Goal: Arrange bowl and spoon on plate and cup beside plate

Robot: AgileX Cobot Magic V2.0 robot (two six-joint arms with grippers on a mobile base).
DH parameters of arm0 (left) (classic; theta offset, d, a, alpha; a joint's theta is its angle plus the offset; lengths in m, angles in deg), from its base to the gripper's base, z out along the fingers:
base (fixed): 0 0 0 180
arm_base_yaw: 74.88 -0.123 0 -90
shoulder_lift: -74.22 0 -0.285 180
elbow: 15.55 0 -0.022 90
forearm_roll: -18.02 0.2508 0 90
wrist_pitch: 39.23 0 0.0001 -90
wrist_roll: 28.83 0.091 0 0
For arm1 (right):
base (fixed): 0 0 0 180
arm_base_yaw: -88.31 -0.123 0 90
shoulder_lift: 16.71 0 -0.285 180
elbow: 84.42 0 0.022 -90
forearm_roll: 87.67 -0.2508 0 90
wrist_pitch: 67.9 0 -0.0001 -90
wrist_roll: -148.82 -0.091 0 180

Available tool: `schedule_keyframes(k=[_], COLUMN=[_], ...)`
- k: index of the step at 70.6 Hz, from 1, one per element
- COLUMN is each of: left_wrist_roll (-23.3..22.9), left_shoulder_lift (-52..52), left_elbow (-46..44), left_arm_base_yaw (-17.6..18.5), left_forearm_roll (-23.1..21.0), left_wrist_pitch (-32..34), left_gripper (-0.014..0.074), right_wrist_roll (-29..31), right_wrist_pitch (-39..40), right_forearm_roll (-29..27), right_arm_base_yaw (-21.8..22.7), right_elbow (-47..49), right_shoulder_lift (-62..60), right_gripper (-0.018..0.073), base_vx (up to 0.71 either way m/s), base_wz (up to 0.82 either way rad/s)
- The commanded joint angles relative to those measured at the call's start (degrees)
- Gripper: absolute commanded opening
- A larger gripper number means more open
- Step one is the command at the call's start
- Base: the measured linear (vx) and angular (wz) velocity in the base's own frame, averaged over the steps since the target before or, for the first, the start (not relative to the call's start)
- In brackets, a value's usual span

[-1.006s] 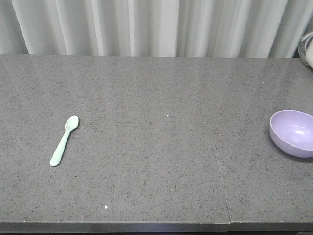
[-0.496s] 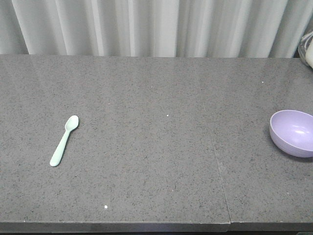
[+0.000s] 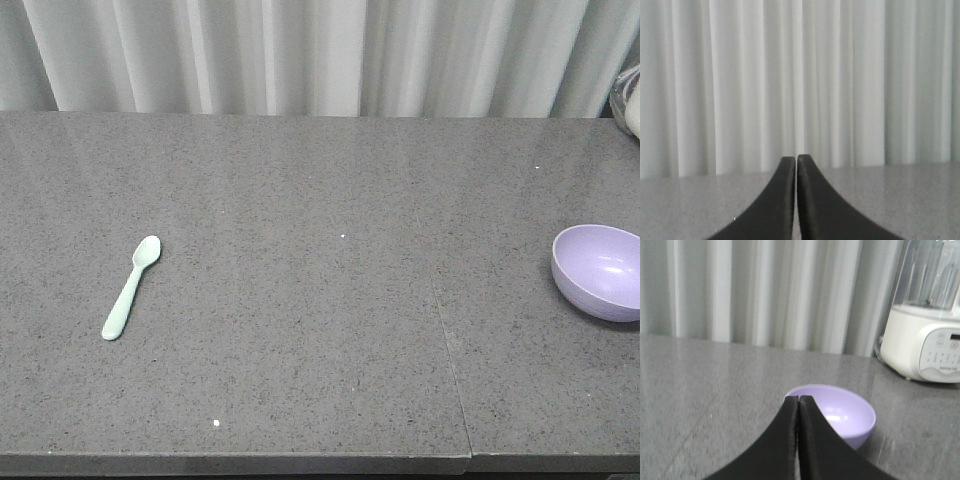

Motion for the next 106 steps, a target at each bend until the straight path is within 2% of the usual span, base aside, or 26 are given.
schedule_keyframes(k=[1,15,22,33,45,64,70,75,84,90,99,106], left_wrist_roll=[-0.59,-0.59,-0.54,-0.54,-0.54,-0.72,-0.65,-0.65,-0.71,-0.59,-0.28,2.50], left_shoulder_lift=[-5.99,-20.77,-27.24,-34.16,-38.83,-40.37,-40.37,-40.37,-40.37,-40.45,-44.46,-49.79], left_elbow=[-8.56,-23.64,-26.84,-26.60,-26.60,-26.60,-26.60,-26.60,-26.60,-26.66,-29.08,-33.67], left_arm_base_yaw=[0.04,0.04,0.04,0.04,0.04,0.04,0.04,0.04,0.04,0.09,0.09,0.53], left_forearm_roll=[-0.64,0.20,0.20,0.20,0.20,0.20,0.20,0.20,-0.09,-1.62,-1.90,-2.11], left_wrist_pitch=[-1.59,-14.26,-18.02,-22.13,-22.74,-22.44,-22.10,-21.23,-17.95,-16.77,-18.42,-21.59], left_gripper=[-0.0006,-0.0006,-0.0006,-0.0006,-0.0006,0.0012,0.0080,0.0172,0.0384,0.0493,0.0554,0.0551], right_wrist_roll=[-0.05,-0.05,0.00,0.00,0.00,0.00,0.00,0.07,0.23,0.18,0.18,0.18], right_wrist_pitch=[-0.35,-9.37,-13.01,-17.21,-17.99,-17.98,-18.42,-18.84,-19.01,-19.01,-19.15,-19.46], right_forearm_roll=[0.28,1.57,1.82,1.94,1.94,2.05,2.44,2.84,2.84,2.84,2.84,2.84], right_arm_base_yaw=[0.12,0.12,0.12,0.12,0.12,0.12,0.12,0.12,0.12,0.12,0.12,0.12], right_elbow=[8.85,23.05,26.31,26.29,26.29,26.29,26.29,26.29,26.29,26.29,26.29,26.29], right_shoulder_lift=[5.67,20.50,26.71,33.08,36.68,37.19,37.19,37.19,37.19,37.19,37.19,37.19], right_gripper=[-0.0003,-0.0003,-0.0003,-0.0003,-0.0003,-0.0001,0.0036,0.0104,0.0283,0.0412,0.0509,0.0517], base_vx=[0.00,0.00,0.00,0.00,0.00,0.00,0.00,0.00,0.00,0.00,0.00,0.00], base_wz=[0.00,0.00,0.00,0.00,0.00,0.00,0.00,0.00,0.00,0.00,0.00,0.00])
